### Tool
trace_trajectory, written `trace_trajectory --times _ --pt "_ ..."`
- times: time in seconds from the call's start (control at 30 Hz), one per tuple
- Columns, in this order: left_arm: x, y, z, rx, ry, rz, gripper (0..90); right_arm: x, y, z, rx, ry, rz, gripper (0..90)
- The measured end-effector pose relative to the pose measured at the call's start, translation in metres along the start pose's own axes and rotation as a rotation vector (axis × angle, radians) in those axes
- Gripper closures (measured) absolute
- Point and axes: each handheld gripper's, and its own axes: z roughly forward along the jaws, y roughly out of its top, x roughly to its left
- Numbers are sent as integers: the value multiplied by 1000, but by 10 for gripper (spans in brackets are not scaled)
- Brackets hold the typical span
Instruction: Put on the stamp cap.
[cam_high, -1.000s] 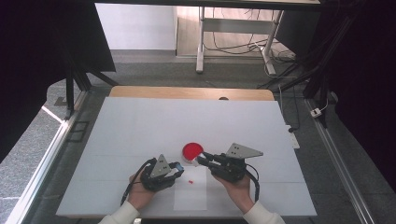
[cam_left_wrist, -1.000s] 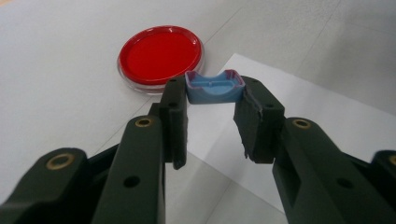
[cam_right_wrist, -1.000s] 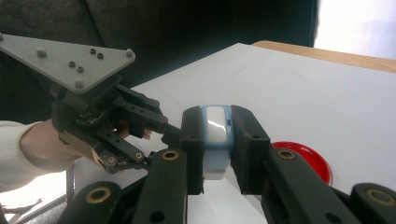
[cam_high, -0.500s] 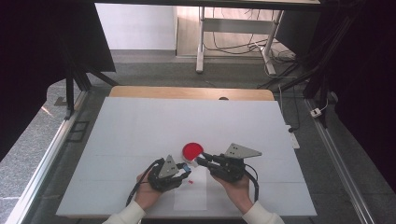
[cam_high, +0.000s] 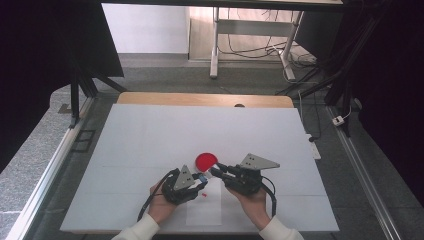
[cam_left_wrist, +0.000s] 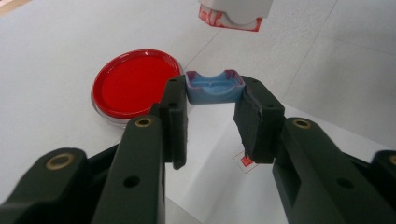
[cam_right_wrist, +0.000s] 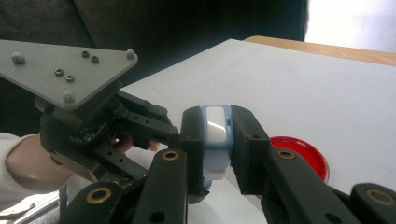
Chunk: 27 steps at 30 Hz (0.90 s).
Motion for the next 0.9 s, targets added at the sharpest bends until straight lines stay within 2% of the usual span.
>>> trace_trajectory --times 0.37,0.67,0.9 --pt "0 2 4 1 7 0 648 2 -1 2 12 1 6 750" --pt "-3 4 8 2 20 10 648 5 -3 6 37 -26 6 750" --pt "-6 6 8 -3 35 24 648 4 -5 7 50 -40 33 749"
